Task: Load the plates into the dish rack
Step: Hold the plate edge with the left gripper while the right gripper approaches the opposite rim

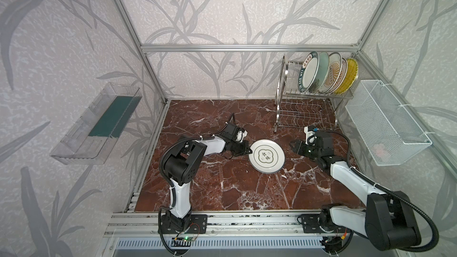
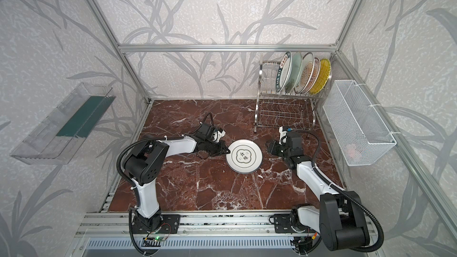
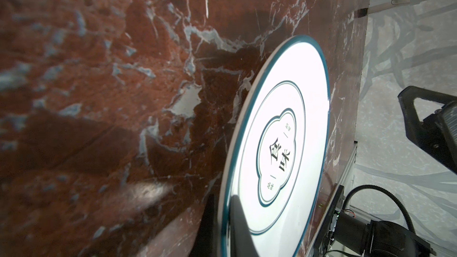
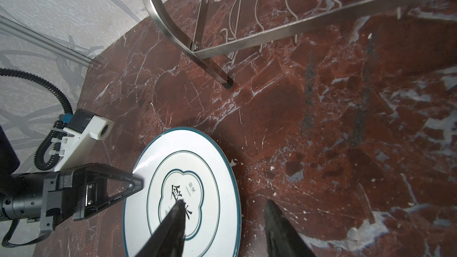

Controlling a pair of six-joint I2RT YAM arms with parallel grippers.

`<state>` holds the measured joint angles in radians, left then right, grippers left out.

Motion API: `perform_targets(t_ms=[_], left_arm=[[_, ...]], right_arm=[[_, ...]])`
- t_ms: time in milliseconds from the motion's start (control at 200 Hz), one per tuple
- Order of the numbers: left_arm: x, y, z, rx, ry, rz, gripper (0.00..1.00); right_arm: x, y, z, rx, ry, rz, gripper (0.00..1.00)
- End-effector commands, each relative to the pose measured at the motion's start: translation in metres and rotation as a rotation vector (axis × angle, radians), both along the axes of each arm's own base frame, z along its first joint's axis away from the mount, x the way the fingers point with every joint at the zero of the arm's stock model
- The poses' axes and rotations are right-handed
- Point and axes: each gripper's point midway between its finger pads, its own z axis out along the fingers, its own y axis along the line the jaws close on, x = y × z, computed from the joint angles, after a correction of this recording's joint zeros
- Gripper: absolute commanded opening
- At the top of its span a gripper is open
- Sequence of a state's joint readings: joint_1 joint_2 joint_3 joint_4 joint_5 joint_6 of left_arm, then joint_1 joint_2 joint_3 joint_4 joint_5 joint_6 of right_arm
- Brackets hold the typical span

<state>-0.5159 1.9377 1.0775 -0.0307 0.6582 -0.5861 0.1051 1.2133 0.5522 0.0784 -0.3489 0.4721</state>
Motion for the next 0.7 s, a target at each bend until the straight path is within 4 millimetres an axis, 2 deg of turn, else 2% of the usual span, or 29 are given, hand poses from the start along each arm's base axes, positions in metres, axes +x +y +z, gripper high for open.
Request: perform_targets(t_ms=[0, 390, 695], left_arm=[[-0.002, 0.002, -0.004, 0.020, 0.023, 0.010, 0.00], [0.017, -0.008, 0.038, -0.158, -0.027, 0.022, 0.00], [0.030, -0.002, 0.059, -0.287, -0.053, 0.064, 0.00]], right_arm=[[0.001, 0.000, 0.001, -0.001, -0.012, -0.003, 0.51], [0.003, 0.003, 0.007, 0.010, -0.024, 0.011, 0.51], [0.005, 0.010, 0.005, 0.047, -0.019, 0.032, 0.51]])
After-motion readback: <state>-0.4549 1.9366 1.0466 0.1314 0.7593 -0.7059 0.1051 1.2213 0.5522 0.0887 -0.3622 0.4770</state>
